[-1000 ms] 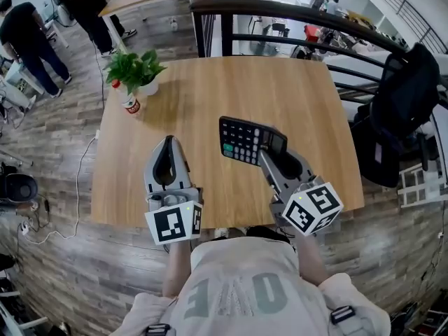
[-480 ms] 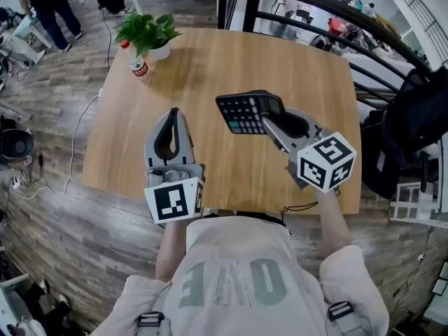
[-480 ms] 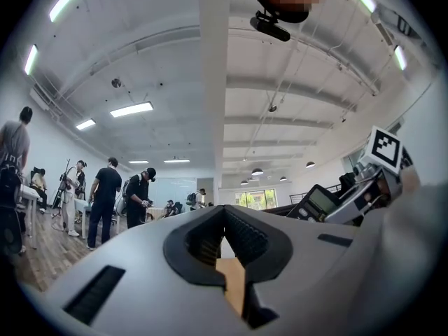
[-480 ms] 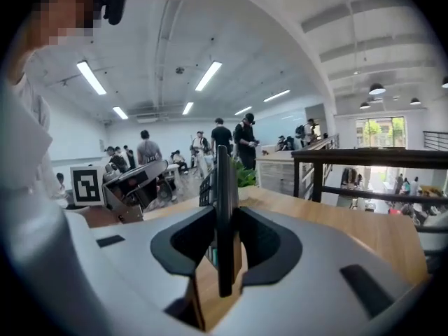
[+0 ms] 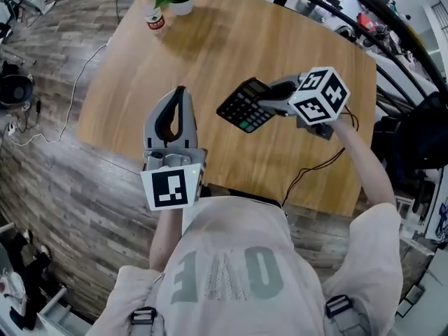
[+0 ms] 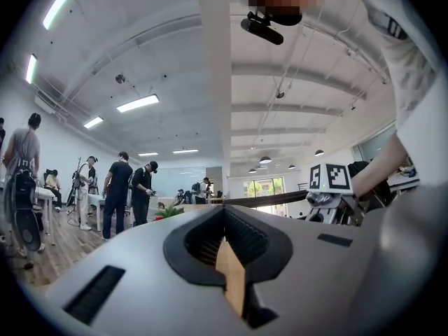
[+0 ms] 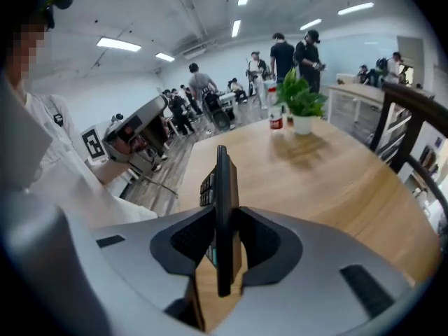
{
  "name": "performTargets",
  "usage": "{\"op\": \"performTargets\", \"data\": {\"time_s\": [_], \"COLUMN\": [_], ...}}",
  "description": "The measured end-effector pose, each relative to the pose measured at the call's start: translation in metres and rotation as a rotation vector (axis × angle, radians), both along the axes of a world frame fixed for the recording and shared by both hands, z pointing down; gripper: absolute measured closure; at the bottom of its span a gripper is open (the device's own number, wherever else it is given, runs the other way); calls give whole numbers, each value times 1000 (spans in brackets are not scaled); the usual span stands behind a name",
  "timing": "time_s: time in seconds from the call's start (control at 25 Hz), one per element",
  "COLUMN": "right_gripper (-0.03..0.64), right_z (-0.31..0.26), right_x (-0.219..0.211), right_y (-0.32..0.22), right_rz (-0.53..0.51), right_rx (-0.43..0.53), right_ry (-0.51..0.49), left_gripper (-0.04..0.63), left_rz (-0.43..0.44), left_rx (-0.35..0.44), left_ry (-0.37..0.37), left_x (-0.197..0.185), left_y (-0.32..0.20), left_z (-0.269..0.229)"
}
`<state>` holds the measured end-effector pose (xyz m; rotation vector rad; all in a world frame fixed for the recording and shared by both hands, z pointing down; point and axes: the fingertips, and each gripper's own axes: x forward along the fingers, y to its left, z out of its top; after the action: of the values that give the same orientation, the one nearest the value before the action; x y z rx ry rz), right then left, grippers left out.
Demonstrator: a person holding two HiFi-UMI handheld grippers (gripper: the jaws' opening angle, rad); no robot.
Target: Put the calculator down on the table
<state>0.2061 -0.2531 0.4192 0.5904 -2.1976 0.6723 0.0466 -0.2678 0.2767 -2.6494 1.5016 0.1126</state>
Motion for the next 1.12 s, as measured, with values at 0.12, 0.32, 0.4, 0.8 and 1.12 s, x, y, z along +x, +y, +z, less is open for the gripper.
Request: {"op": "performTargets", "data": {"time_s": [0.12,0.32,0.4,0.8,1.12], "right_gripper": [498,498,499,498,497], "right_z": [42,110,130,169,188], "right_x": [-15,-18,-23,-32,-35], "right_y": [9,21,26,26,22], "right_rz": [-91,-171,-195,-245,-235], "right_rx": [-179,-360,-408,-546,-555], "right_ry": [9,57,54,26,33], "left_gripper": [586,586,586,586,586], "left_rz": [-21,-67,-89,-109,-112], "left_rx": [-7,-93,-111,-163,-161], "left_ry": [-1,-50,-47,-55,-58], "left_x": [-6,-12,-16,-14,-20], "left_y": [2,-1,0,-4,-1], "left_z": [7,45,56,75,81]}}
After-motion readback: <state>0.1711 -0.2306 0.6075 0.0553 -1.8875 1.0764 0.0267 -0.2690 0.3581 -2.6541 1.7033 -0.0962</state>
